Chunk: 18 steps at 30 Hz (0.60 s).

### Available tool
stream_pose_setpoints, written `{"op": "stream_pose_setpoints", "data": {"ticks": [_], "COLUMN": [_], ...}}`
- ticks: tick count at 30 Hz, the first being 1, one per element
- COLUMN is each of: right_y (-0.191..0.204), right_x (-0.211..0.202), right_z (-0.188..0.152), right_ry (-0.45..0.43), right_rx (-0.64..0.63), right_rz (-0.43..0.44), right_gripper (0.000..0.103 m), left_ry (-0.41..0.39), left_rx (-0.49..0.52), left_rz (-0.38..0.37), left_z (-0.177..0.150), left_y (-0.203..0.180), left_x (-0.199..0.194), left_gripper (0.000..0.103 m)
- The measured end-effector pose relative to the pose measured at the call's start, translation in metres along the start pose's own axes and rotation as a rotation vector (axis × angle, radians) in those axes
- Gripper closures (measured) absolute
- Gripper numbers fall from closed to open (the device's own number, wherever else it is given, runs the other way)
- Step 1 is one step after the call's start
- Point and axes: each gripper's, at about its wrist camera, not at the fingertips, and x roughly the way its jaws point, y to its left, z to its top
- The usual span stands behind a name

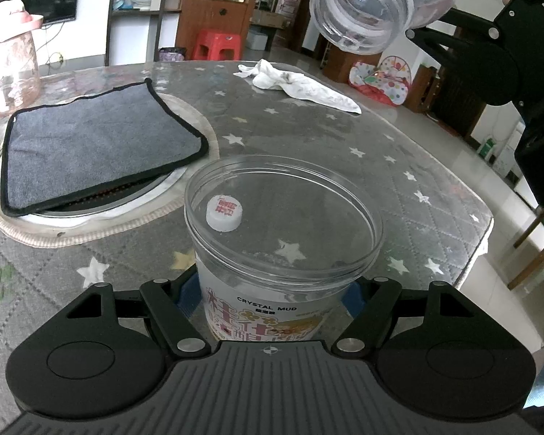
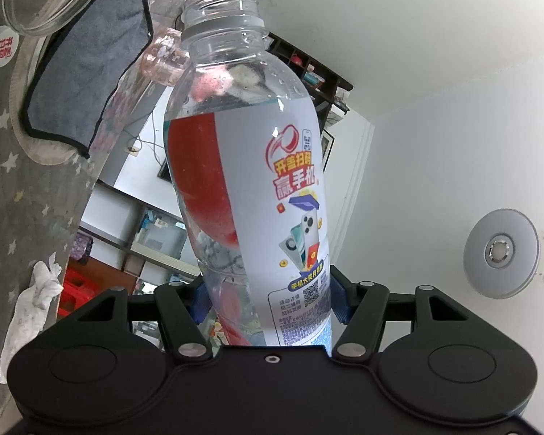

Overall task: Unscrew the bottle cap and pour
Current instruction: 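Rotate the bottle upright with the right tool, away from the cup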

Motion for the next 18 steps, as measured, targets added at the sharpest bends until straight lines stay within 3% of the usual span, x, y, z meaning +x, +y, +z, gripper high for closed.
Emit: {"op": "stream_pose_setpoints", "data": {"ticks": [18], "right_y": [-0.0038], "right_x": [-0.0068], "right_z": [0.0028], "right_ry": [-0.013], "right_rx": [-0.017], "right_rz": [0.005], "right_gripper": [0.038], "left_ry": [0.002], "left_rx": [0.005], "left_rz": [0.004], "left_z": [0.0013], "left_y": [-0.0018], "left_x": [-0.0001], "left_gripper": [0.028]}}
